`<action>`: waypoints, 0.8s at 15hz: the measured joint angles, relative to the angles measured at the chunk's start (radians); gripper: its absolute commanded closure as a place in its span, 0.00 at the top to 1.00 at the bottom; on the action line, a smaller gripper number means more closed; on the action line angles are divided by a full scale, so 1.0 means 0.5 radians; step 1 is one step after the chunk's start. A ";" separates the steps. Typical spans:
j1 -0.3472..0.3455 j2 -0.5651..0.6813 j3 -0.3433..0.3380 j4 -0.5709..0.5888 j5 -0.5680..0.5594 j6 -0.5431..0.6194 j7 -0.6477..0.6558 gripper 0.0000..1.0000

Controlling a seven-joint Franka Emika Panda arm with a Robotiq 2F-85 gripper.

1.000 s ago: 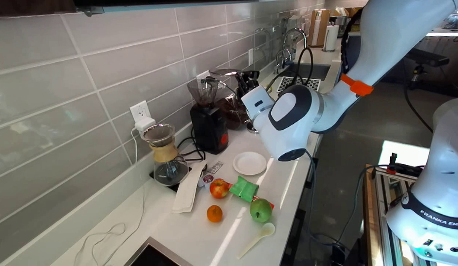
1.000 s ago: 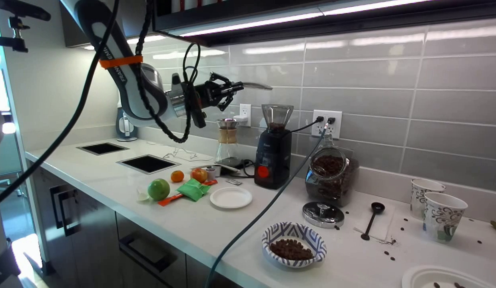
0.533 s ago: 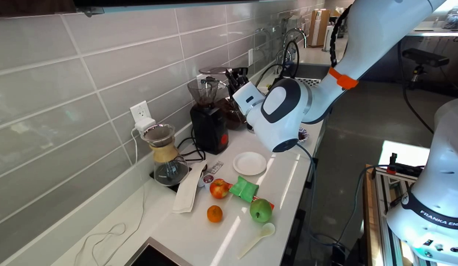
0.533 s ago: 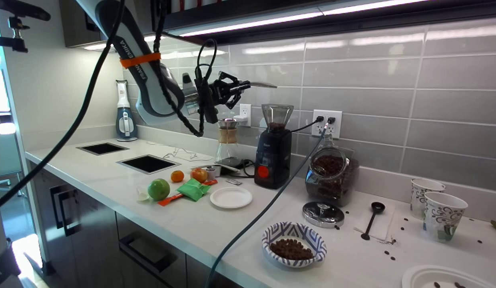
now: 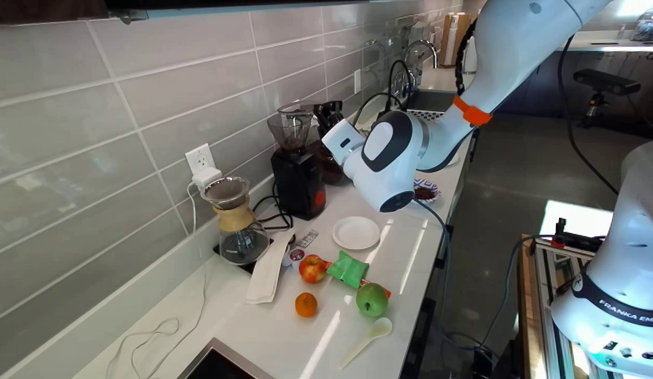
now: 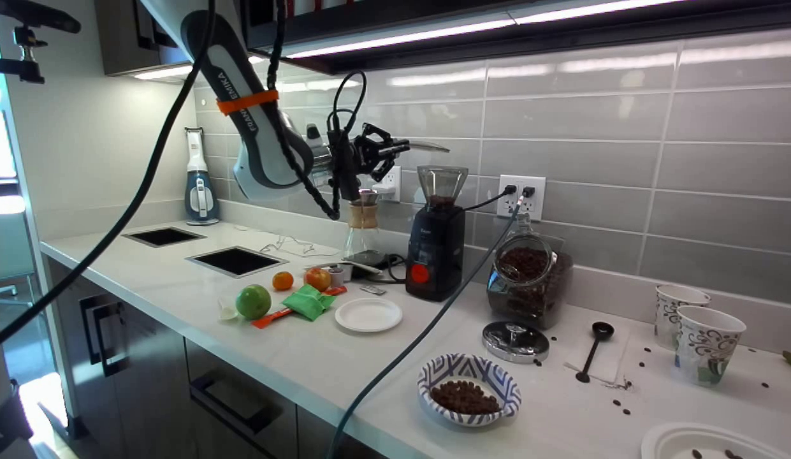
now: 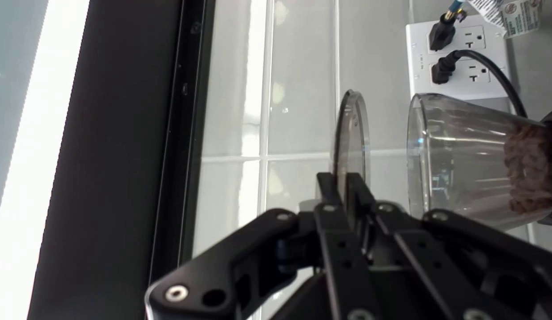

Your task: Pick up the clear lid on the white plate and put it on the black machine

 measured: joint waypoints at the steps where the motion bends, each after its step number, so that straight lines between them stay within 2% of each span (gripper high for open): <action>1: -0.009 0.015 -0.003 0.021 -0.007 0.020 -0.008 0.03; 12: -0.059 0.175 -0.017 0.223 -0.043 0.120 -0.066 0.03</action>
